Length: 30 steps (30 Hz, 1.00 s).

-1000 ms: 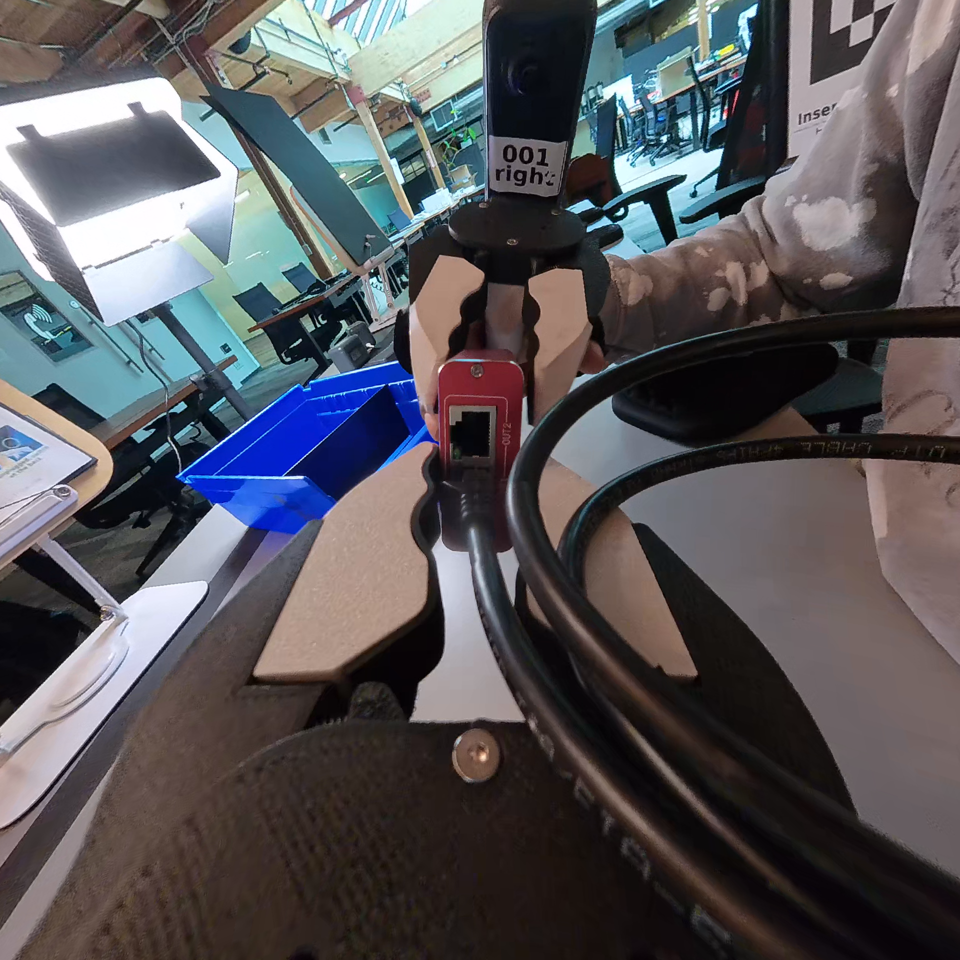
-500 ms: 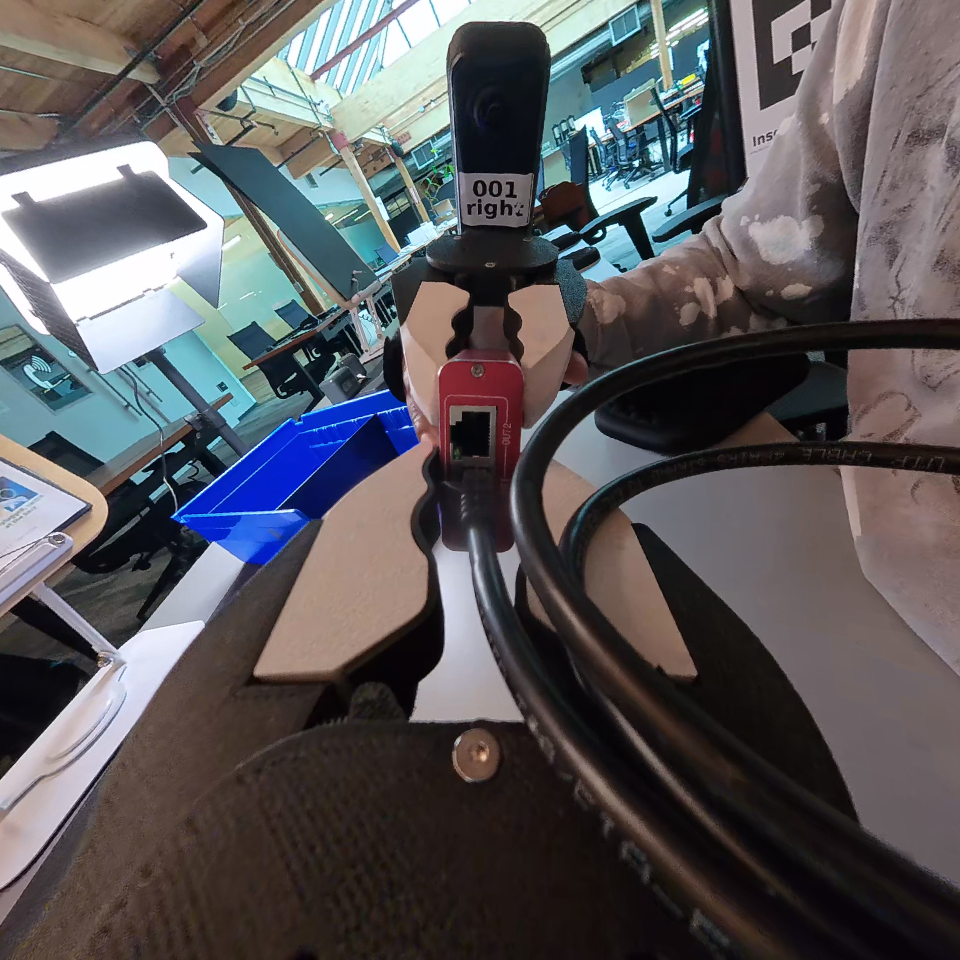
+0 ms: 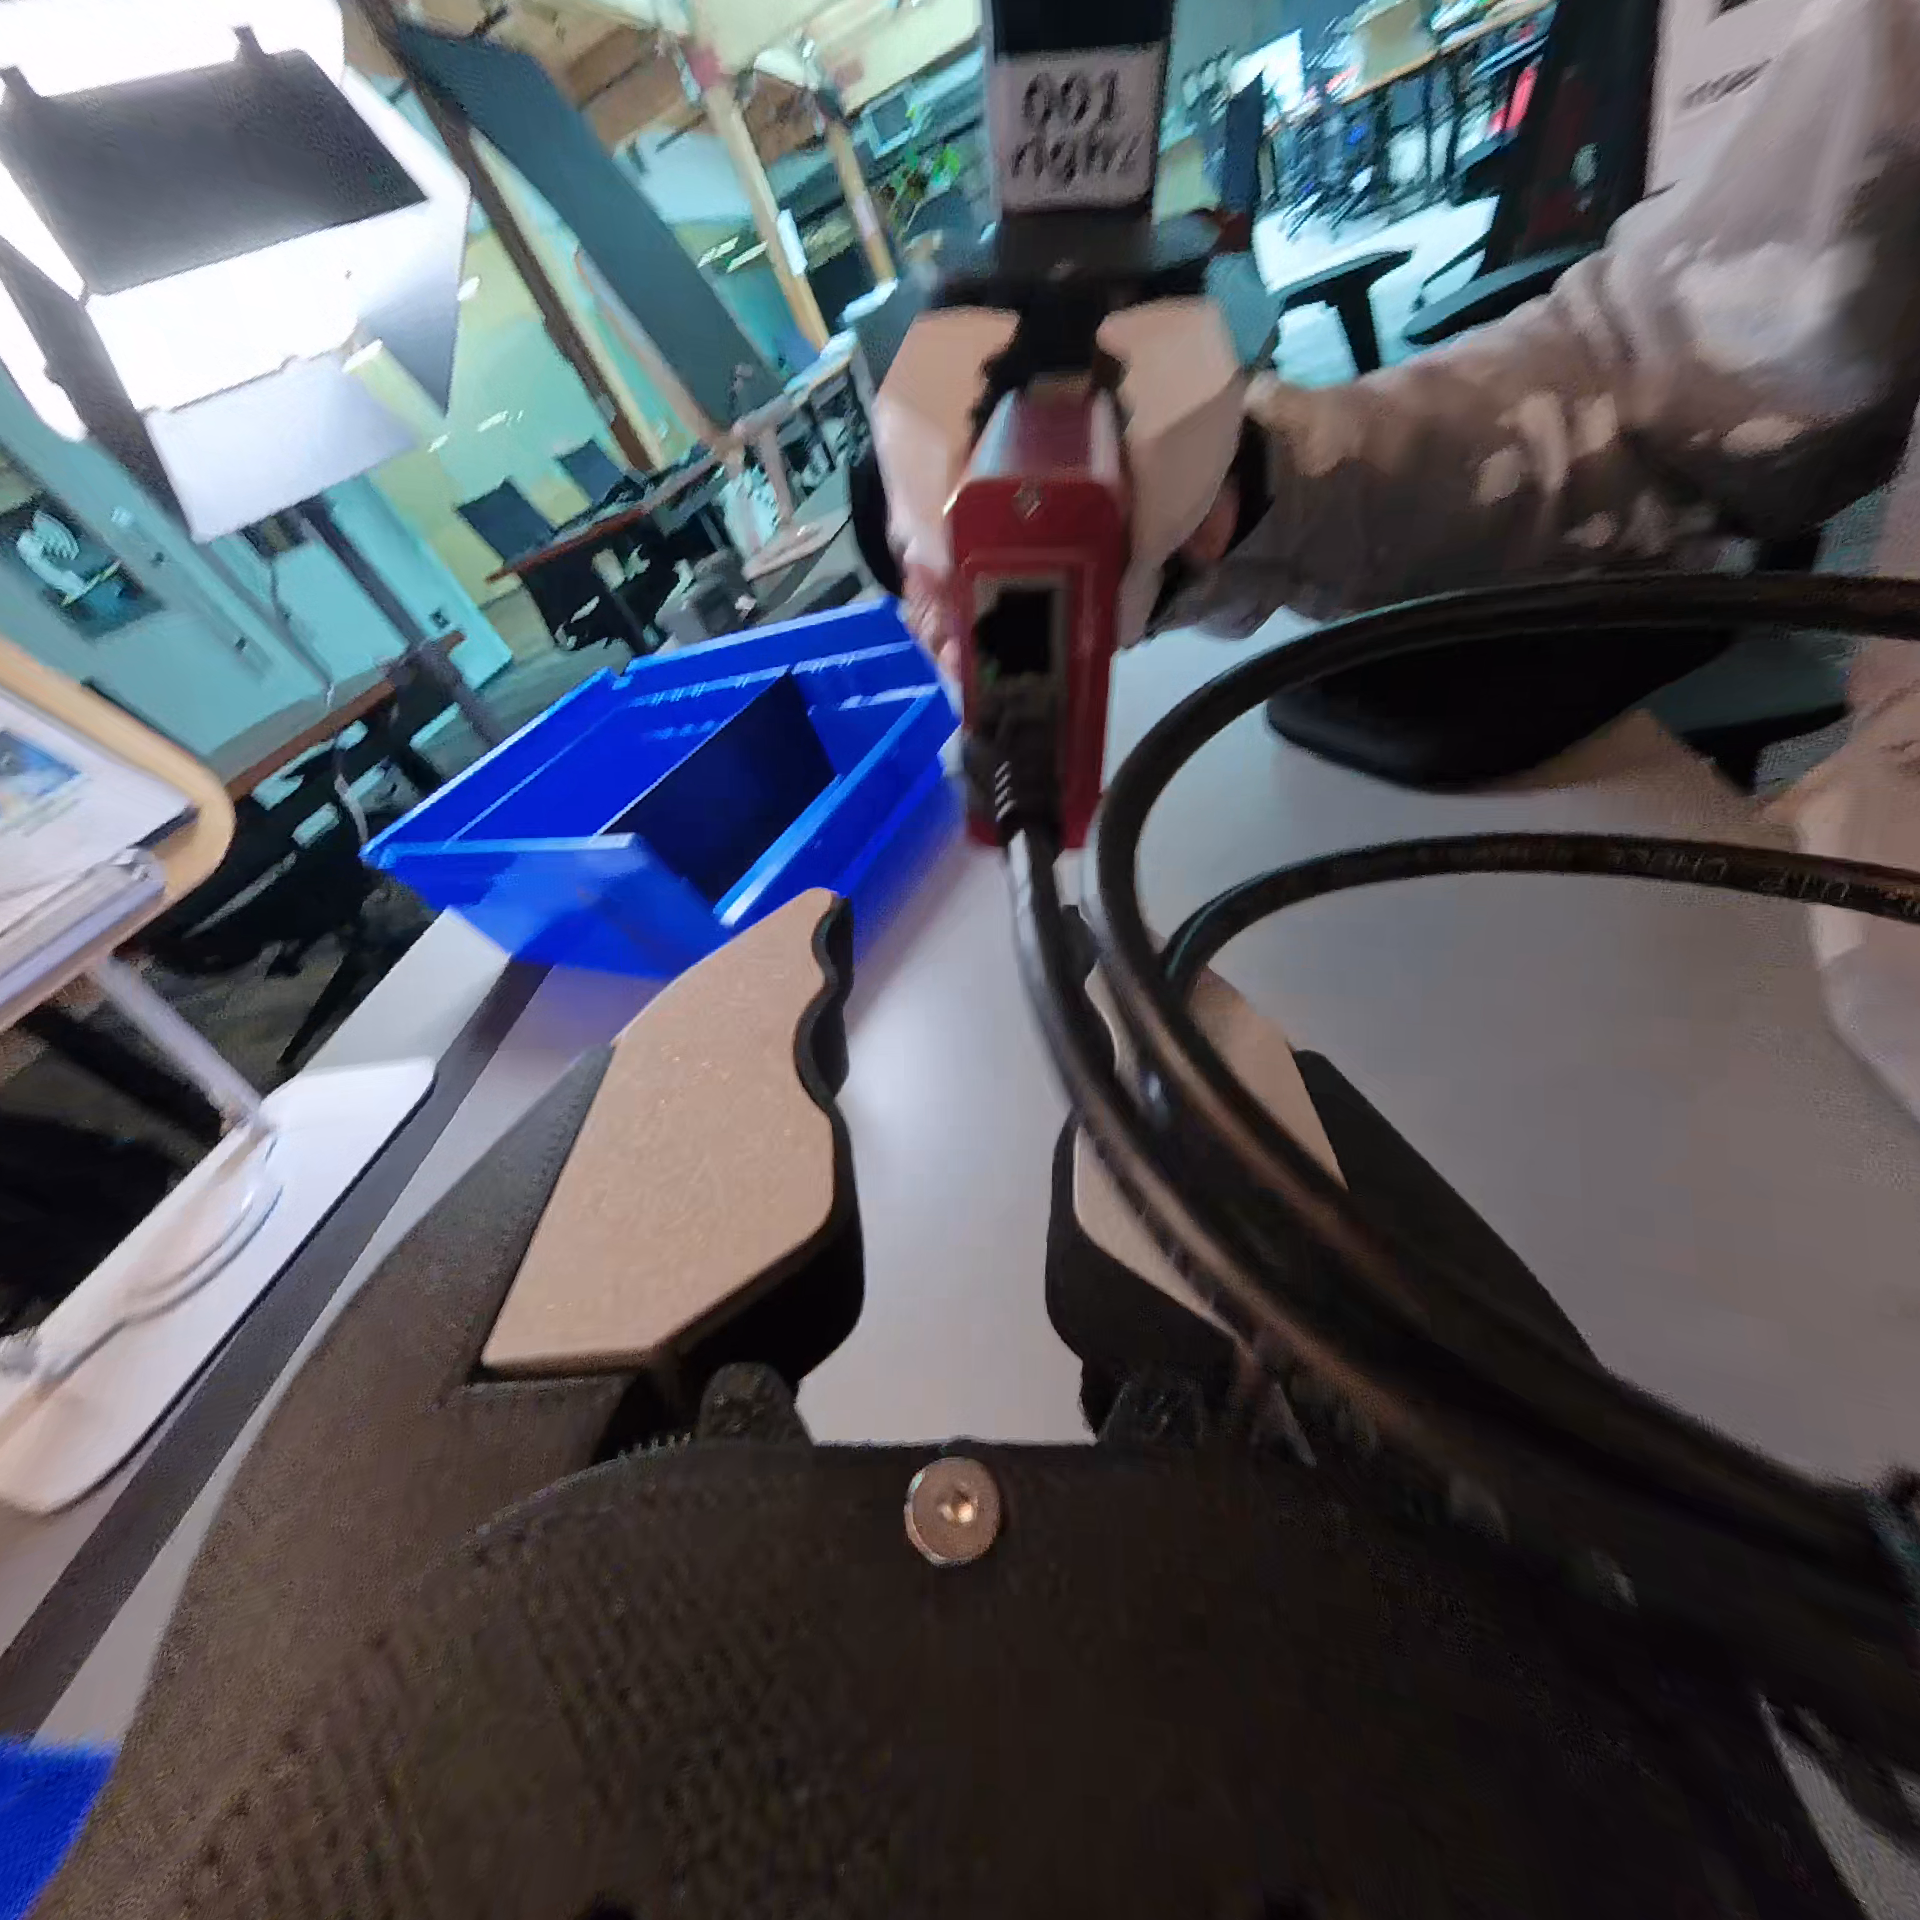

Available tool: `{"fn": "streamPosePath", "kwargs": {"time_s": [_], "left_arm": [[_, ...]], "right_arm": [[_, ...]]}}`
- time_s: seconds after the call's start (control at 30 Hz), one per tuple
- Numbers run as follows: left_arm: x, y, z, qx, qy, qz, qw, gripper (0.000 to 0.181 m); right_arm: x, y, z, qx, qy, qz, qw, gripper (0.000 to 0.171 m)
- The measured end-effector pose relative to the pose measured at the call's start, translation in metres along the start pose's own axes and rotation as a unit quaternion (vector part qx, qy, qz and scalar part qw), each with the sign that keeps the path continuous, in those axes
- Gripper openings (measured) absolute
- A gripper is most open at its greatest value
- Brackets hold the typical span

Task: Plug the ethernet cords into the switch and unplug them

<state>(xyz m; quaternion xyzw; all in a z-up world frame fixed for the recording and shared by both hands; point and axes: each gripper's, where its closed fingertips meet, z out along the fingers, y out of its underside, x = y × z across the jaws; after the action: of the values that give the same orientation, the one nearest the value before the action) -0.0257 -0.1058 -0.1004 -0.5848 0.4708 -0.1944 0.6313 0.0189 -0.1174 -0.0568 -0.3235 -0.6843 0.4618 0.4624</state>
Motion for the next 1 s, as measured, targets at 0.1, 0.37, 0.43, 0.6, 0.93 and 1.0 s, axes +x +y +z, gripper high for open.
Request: {"fn": "streamPosePath", "kwargs": {"time_s": [0.1, 0.37, 0.43, 0.6, 0.93, 1.0], "left_arm": [[-0.023, 0.024, -0.010, -0.034, -0.035, -0.023, 0.999, 0.038], [-0.034, 0.041, -0.018, -0.044, -0.029, -0.088, 0.995, 0.036], [-0.034, 0.040, -0.018, -0.040, -0.025, -0.098, 0.994, 0.035], [-0.028, 0.040, -0.014, -0.023, 0.005, -0.136, 0.990, 0.038], [0.011, -0.008, 0.014, 0.025, 0.054, -0.102, 0.993, 0.045], [0.021, -0.016, 0.020, 0.028, 0.067, -0.081, 0.994, 0.041]], "right_arm": [[0.006, 0.000, -0.006, 0.010, 0.004, 0.019, 1.000, 0.026], [0.015, 0.011, -0.010, -0.007, 0.015, 0.024, 1.000, 0.026], [0.015, 0.009, -0.010, -0.002, 0.014, 0.028, 1.000, 0.026], [0.012, 0.008, -0.008, -0.003, 0.009, 0.025, 1.000, 0.026], [-0.001, 0.005, 0.009, 0.008, -0.017, 0.024, 1.000, 0.026], [-0.007, 0.005, 0.016, 0.010, -0.027, 0.022, 0.999, 0.026]]}}
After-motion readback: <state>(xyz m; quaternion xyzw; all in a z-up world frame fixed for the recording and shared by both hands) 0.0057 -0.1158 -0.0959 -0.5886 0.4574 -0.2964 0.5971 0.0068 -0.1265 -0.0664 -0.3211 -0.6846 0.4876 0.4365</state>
